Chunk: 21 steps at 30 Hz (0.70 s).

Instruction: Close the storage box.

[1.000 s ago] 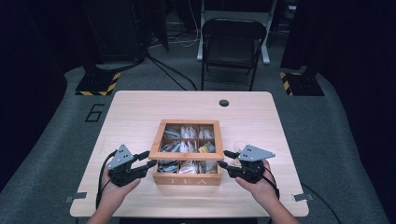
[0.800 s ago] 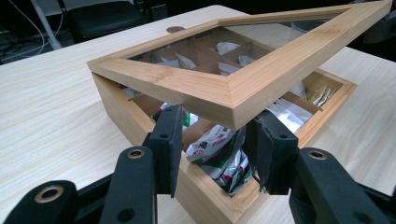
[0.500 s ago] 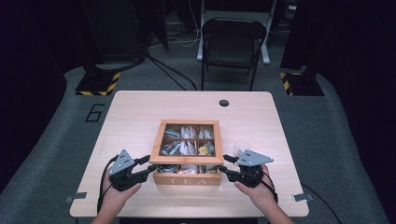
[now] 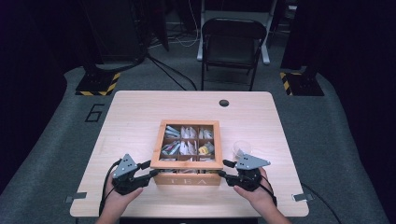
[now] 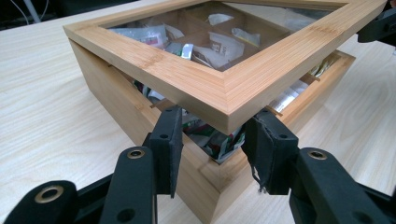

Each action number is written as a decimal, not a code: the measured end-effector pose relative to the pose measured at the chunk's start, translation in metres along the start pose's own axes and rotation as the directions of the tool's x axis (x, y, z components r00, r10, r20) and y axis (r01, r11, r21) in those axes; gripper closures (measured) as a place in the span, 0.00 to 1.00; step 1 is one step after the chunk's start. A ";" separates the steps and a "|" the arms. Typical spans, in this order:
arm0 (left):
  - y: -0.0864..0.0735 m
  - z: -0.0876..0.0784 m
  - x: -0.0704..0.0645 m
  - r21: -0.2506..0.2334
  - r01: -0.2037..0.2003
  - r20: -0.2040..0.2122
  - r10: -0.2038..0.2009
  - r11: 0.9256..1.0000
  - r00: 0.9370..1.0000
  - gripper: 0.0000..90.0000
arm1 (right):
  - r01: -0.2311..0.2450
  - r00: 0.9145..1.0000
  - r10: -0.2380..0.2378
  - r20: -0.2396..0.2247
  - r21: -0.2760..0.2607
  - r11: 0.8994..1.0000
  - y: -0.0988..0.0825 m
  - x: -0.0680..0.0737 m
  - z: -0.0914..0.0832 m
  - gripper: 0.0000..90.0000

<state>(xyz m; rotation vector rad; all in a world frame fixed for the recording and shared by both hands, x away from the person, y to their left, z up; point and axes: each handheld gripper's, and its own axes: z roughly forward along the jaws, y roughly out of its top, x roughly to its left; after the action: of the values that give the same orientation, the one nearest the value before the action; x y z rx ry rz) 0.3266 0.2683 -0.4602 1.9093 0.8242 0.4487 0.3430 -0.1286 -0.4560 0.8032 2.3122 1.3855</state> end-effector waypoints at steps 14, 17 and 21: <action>-0.007 -0.006 -0.005 0.019 0.034 0.016 -0.034 0.999 0.999 0.63 | -0.019 1.000 0.019 -0.016 0.031 0.999 -0.005 0.003 -0.005 0.61; -0.008 -0.012 -0.003 0.008 0.038 0.029 -0.039 0.999 0.999 0.61 | -0.023 1.000 0.023 -0.017 0.013 1.000 -0.006 0.004 -0.008 0.61; -0.007 -0.017 0.000 0.001 0.047 0.023 -0.047 0.999 0.999 0.61 | -0.046 0.999 0.046 -0.008 0.002 0.999 -0.006 0.000 -0.013 0.61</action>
<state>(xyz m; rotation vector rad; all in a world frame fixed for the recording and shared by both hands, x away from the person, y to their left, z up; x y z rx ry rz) 0.3140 0.2809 -0.4585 1.8882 0.8521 0.3967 0.3339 -0.1395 -0.4555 0.8584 2.3149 1.4089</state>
